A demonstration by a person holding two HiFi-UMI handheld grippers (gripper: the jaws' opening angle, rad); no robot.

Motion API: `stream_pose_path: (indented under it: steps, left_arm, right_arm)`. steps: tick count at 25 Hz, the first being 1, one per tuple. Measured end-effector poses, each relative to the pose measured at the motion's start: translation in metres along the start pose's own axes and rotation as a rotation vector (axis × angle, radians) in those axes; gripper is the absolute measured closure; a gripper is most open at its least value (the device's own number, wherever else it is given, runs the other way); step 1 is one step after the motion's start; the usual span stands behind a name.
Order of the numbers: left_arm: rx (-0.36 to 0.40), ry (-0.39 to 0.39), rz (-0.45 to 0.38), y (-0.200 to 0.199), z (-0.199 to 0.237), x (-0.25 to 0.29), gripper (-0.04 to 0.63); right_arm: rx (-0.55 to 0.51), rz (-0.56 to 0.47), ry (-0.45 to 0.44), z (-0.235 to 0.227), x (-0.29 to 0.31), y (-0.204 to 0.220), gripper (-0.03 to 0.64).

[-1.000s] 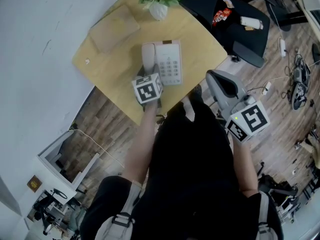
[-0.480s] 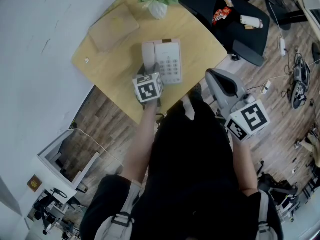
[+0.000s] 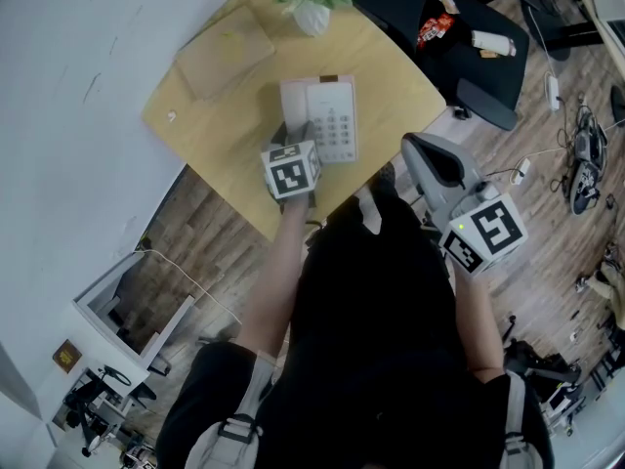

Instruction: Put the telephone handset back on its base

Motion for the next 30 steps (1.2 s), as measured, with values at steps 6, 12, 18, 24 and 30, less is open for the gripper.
stream_pose_path:
  steps: [6, 12, 18, 24, 30]
  left_arm:
    - [-0.003, 0.01, -0.005, -0.003, 0.0, -0.003, 0.373]
    - [-0.009, 0.002, -0.008, -0.004, 0.001, -0.013, 0.373]
    - [-0.023, -0.023, -0.045, -0.01, -0.005, -0.029, 0.38]
    - [-0.046, -0.059, -0.098, -0.017, -0.015, -0.052, 0.393]
    - [-0.073, -0.1, -0.149, -0.014, -0.032, -0.079, 0.405]
  right_arm:
    - [-0.004, -0.013, -0.008, -0.001, 0.0, -0.002, 0.614]
    - [-0.015, -0.056, -0.046, -0.001, -0.001, -0.008, 0.614]
    - [-0.02, -0.086, -0.102, -0.009, -0.005, -0.015, 0.614]
    - [-0.04, -0.096, -0.154, -0.023, -0.01, -0.021, 0.614]
    - [-0.074, -0.107, -0.211, -0.04, -0.02, -0.027, 0.614]
Point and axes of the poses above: the fingertips, and each gripper's own axes: x forward along the fingers, z to its left, y out of its underside, the point moved 7 cm from there along -x, backward along the fingers, and after that the axes turned 11 degrees about -x, right-handed, at the moved point
